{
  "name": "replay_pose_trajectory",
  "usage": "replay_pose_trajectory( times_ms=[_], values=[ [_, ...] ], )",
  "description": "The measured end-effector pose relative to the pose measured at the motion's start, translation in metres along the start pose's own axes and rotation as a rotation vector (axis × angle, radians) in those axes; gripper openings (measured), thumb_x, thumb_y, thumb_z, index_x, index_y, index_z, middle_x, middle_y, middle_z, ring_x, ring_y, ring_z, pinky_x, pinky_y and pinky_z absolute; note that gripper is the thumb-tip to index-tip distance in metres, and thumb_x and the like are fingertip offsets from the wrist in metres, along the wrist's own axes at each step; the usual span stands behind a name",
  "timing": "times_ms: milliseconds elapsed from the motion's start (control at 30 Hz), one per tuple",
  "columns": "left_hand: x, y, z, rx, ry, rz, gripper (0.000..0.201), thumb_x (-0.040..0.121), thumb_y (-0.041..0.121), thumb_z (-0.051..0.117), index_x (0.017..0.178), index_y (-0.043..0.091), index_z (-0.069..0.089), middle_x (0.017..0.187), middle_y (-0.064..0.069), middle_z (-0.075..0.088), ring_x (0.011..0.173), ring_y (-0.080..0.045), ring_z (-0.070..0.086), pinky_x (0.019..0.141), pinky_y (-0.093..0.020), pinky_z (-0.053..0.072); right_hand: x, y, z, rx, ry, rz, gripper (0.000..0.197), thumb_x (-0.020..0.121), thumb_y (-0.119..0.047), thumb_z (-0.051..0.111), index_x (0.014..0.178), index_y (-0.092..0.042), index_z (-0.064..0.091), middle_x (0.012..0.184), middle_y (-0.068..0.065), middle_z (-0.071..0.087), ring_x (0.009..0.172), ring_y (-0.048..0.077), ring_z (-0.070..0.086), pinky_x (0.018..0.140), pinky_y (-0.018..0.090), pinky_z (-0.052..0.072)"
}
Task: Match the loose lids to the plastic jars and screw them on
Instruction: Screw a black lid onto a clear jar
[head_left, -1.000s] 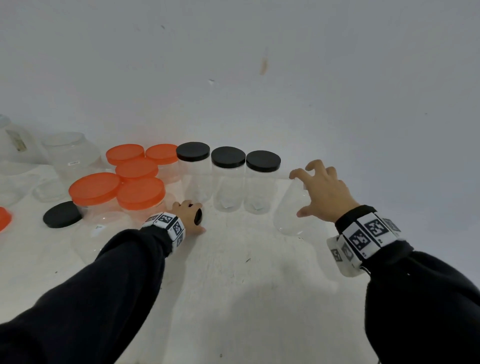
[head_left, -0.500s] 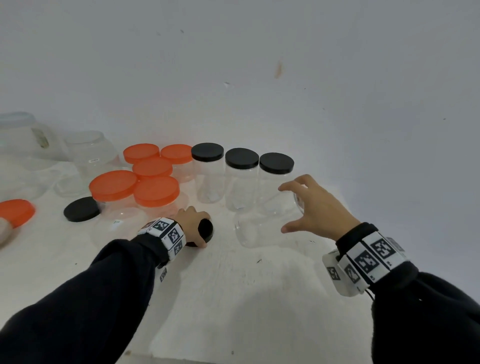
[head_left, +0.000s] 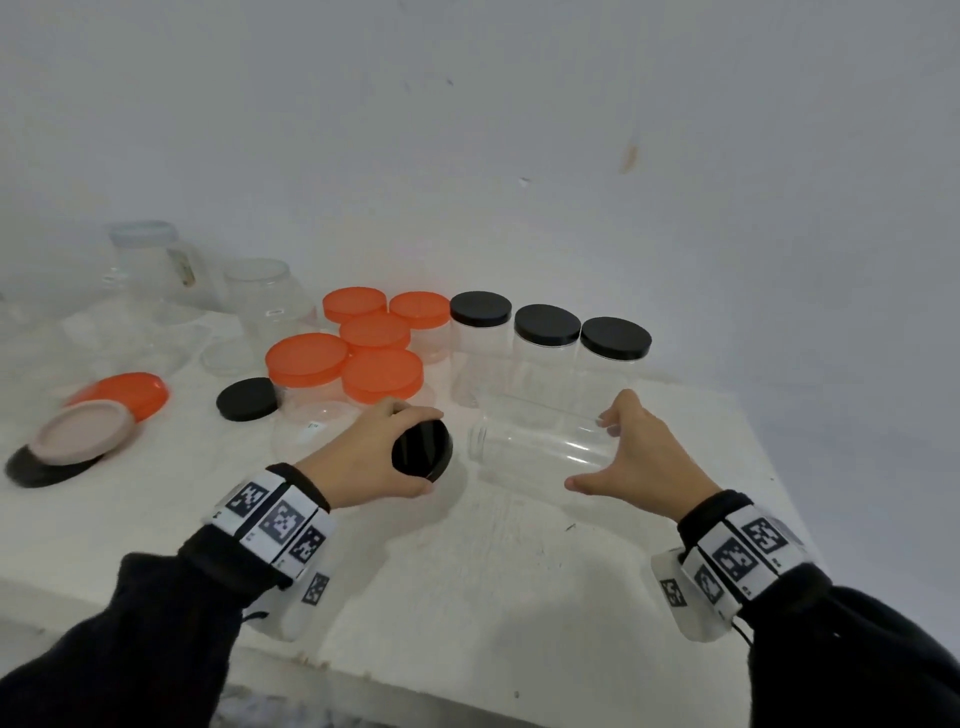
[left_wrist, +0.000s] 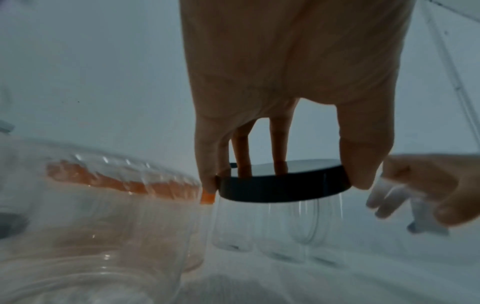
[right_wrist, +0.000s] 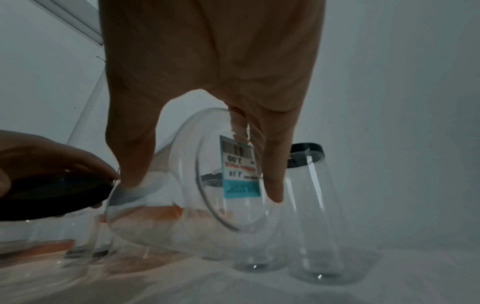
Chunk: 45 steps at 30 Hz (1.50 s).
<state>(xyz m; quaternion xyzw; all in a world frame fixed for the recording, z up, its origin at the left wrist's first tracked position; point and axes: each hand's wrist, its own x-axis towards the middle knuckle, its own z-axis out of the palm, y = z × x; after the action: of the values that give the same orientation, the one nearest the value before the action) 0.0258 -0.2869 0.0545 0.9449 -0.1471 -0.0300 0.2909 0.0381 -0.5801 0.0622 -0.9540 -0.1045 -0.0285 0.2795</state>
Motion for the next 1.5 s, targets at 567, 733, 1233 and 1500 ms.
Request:
replay_pose_trajectory(
  times_ms=[567, 733, 1233, 1500],
  values=[
    [-0.038, -0.010, -0.024, -0.214, 0.322, 0.093, 0.087, 0.056, 0.057, 0.061, 0.136, 0.034, 0.039, 0.131, 0.006, 0.039, 0.119, -0.004, 0.038, 0.095, -0.019, 0.032, 0.013, -0.029, 0.062, 0.269, -0.146, 0.097, 0.072, 0.062, -0.018, 0.083, 0.118, -0.014, 0.037, 0.113, -0.003, 0.039, 0.105, 0.019, 0.050, 0.075, 0.028, 0.048],
    [-0.039, -0.008, -0.023, -0.255, 0.366, 0.097, 0.091, 0.056, 0.056, 0.061, 0.138, 0.025, 0.037, 0.132, 0.008, 0.040, 0.122, -0.003, 0.037, 0.099, -0.023, 0.033, 0.016, -0.032, 0.071, 0.440, -0.221, 0.130, 0.079, 0.060, -0.018, 0.087, 0.118, -0.014, 0.033, 0.117, 0.000, 0.044, 0.110, 0.019, 0.050, 0.072, 0.020, 0.043],
    [-0.033, 0.001, -0.010, -0.311, 0.392, 0.164, 0.075, 0.058, 0.053, 0.063, 0.127, 0.040, 0.036, 0.124, 0.027, 0.038, 0.121, -0.003, 0.040, 0.099, -0.028, 0.039, 0.010, -0.030, 0.079, 0.508, -0.371, 0.056, 0.094, 0.069, -0.031, 0.082, 0.138, -0.021, 0.019, 0.132, -0.008, 0.043, 0.123, 0.013, 0.044, 0.102, 0.033, 0.039],
    [-0.014, 0.015, -0.003, -0.296, 0.389, 0.166, 0.078, 0.061, 0.049, 0.067, 0.131, 0.026, 0.041, 0.130, 0.007, 0.042, 0.121, -0.007, 0.040, 0.099, -0.027, 0.039, 0.008, -0.036, 0.080, 0.525, -0.234, 0.030, 0.073, 0.065, -0.029, 0.084, 0.122, -0.024, 0.039, 0.121, -0.004, 0.050, 0.115, 0.011, 0.046, 0.081, 0.018, 0.042]
  ],
)
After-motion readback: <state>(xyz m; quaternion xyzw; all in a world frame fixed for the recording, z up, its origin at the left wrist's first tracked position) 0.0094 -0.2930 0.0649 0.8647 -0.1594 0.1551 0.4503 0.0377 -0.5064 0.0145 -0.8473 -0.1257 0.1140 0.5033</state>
